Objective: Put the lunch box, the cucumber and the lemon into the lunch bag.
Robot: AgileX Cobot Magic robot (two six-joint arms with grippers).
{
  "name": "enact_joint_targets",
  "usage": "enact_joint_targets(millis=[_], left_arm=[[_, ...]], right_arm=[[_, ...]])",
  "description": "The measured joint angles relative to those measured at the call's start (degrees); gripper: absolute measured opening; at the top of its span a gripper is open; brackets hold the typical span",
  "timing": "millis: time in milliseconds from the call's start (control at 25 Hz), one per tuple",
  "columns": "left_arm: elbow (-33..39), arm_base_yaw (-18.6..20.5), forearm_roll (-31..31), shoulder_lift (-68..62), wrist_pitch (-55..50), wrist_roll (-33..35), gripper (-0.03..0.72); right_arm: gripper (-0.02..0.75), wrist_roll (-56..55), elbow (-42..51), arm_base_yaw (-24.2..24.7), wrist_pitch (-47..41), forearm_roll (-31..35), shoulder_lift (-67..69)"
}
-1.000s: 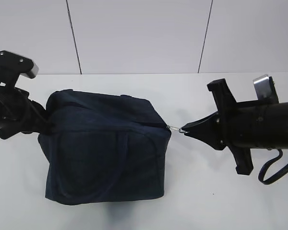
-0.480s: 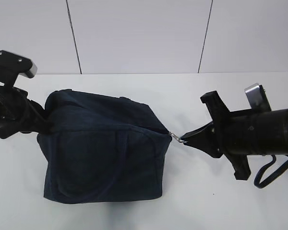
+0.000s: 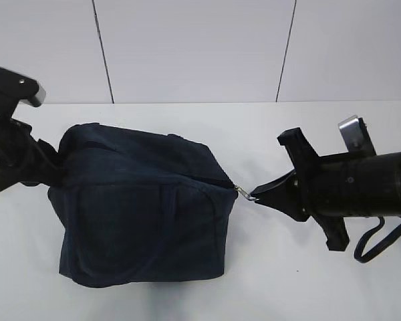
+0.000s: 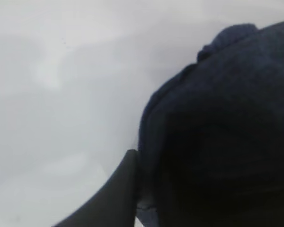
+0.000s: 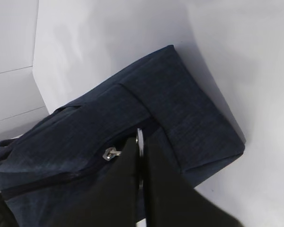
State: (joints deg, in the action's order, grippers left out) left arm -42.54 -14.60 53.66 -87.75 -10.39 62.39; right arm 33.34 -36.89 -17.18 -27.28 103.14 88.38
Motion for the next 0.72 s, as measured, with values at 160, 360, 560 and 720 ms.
enact_joint_targets(millis=[160,360,560,720], left_arm=[[0.1,0.6,-5.55,2.88,-3.34,0.0,0.335],[0.07,0.51,-12.22,11.44,-9.98,3.46,0.428],[-4.24,-5.95,-12.43,17.06,-17.15,17.21,0.431],[-7.5,-11.01,-12.58,12.92,-20.14,20.06,0.424]], right_arm=[[0.008,0.71,0.11,0.13,0.0,-0.19,0.13],[0.008,1.73,0.11,0.16,0.0,-0.19,0.35],[0.008,2.42,0.11,0.16,-0.52,-0.32,0.6],[0.008,2.57,0.11,0.16,-0.97,-0.32,0.6]])
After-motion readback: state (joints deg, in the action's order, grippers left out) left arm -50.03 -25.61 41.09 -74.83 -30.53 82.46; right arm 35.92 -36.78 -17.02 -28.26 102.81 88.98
